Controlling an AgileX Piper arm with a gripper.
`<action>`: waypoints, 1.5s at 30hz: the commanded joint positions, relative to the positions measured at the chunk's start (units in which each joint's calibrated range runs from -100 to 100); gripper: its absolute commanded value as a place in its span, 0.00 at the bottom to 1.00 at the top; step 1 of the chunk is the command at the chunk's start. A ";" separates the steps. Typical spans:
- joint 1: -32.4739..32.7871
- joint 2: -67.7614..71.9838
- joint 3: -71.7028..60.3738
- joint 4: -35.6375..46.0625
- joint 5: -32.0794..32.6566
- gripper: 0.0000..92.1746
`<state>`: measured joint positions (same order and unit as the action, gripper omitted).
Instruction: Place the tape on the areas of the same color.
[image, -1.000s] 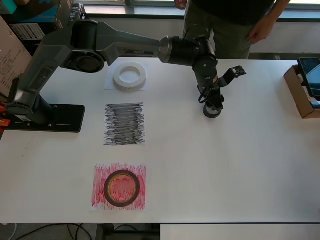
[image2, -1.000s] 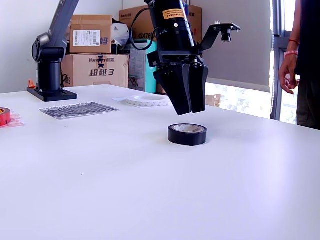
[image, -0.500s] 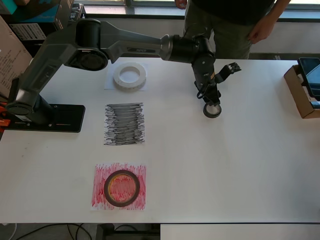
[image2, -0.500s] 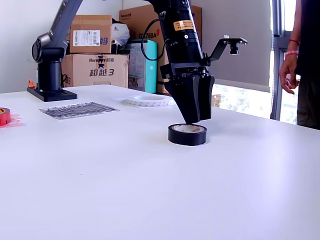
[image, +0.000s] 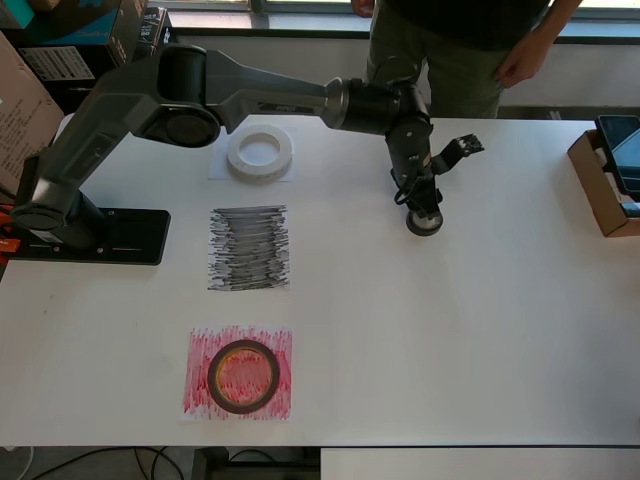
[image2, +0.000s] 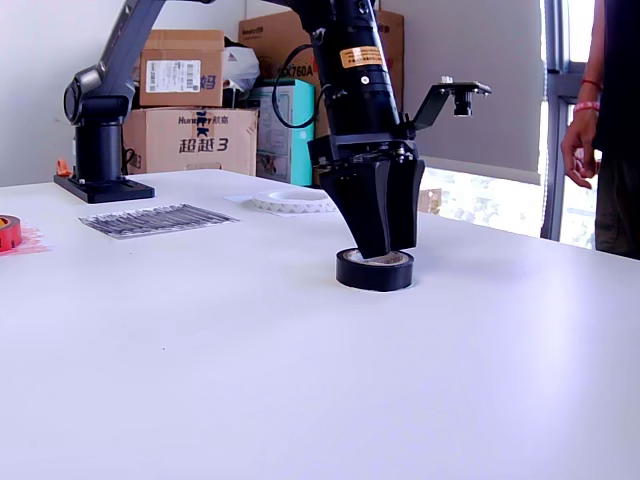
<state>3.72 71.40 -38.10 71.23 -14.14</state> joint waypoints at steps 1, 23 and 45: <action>-0.15 -0.31 0.80 -0.16 -0.42 0.65; -0.15 2.12 0.80 0.09 5.06 0.00; 3.24 -33.98 38.14 2.64 -3.37 0.00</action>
<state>7.89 48.03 -19.66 80.64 -15.19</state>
